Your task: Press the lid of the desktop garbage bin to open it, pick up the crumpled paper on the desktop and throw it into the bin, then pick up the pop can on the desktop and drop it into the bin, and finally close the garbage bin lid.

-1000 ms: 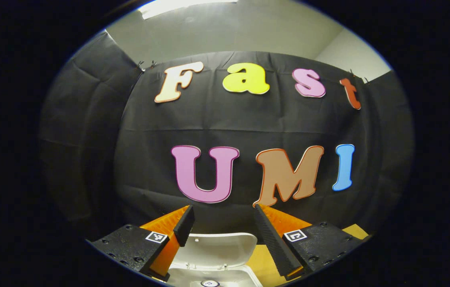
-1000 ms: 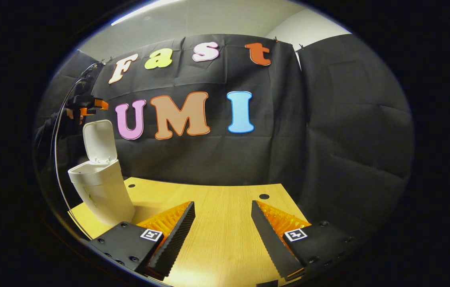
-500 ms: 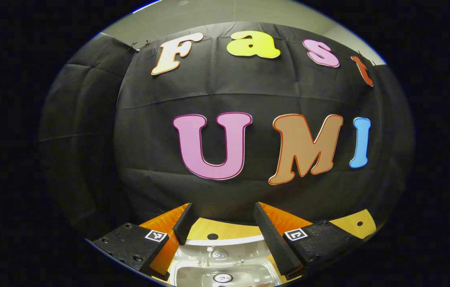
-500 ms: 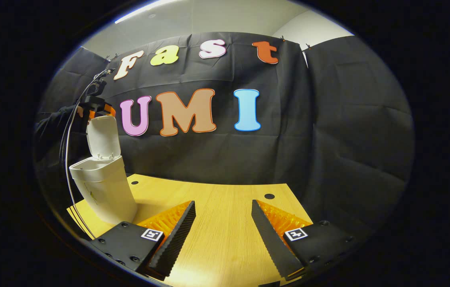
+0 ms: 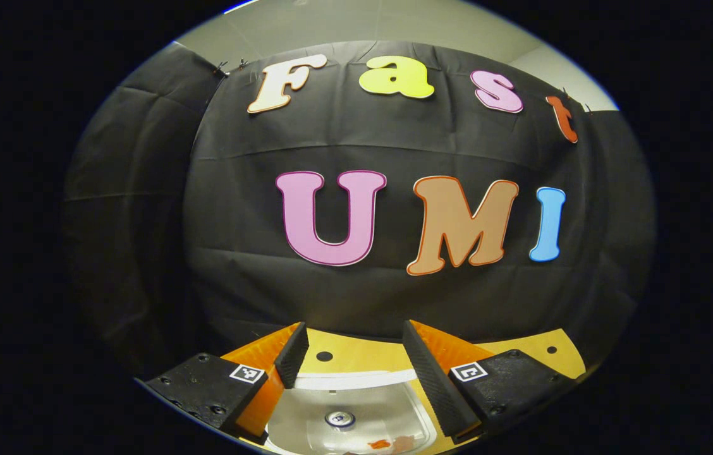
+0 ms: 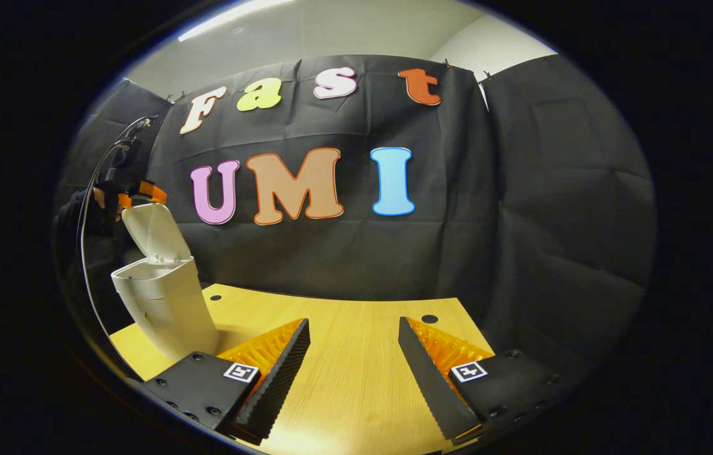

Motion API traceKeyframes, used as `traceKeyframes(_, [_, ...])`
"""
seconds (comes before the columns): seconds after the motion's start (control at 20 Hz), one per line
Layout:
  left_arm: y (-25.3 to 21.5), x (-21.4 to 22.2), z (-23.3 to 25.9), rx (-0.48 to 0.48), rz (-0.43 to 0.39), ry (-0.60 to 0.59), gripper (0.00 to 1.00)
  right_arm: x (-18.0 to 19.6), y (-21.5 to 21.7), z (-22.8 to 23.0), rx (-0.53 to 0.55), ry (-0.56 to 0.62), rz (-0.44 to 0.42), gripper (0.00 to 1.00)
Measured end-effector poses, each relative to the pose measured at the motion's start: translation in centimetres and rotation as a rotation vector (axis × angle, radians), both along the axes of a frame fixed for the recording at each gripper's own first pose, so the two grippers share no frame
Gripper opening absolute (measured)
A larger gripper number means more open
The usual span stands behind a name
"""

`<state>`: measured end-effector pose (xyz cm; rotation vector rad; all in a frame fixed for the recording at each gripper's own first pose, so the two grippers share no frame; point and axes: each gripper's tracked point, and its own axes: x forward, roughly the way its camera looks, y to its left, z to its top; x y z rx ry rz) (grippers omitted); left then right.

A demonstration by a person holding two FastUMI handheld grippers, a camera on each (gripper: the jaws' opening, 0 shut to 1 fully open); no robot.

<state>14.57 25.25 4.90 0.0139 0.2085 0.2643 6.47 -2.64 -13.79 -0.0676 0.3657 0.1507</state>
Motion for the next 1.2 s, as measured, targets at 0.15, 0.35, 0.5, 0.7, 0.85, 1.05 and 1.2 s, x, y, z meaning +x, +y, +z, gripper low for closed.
traceKeyframes(0.15, [-0.9,-2.0,-0.8,-0.018,-0.005,-0.011,0.91,-0.1,0.9,-0.4,0.003,0.01,0.025,0.95])
traceKeyframes(0.35, [-1.8,-4.1,-2.2,-0.011,-0.005,0.0,0.92,0.3,1.9,-0.6,0.01,0.015,0.054,0.95])
traceKeyframes(0.5, [-2.8,-5.6,-4.2,-0.036,-0.01,0.026,0.93,0.1,2.7,-0.5,0.008,0.013,0.071,0.95])
traceKeyframes(0.7, [-3.4,-7.0,-6.4,-0.033,-0.009,0.058,0.94,-0.2,2.8,-0.5,-0.002,0.021,0.083,0.95])
traceKeyframes(0.85, [-3.4,-7.7,-8.5,-0.056,0.002,0.094,0.93,-0.4,2.5,-0.7,-0.01,0.024,0.084,0.95])
traceKeyframes(1.05, [-3.3,-8.5,-11.2,-0.066,0.021,0.146,0.93,-1.0,1.7,-1.6,-0.004,0.045,0.076,0.94])
traceKeyframes(1.2, [-2.9,-8.9,-12.9,-0.074,0.044,0.17,0.92,-1.1,1.4,-1.8,-0.006,0.049,0.071,0.95])
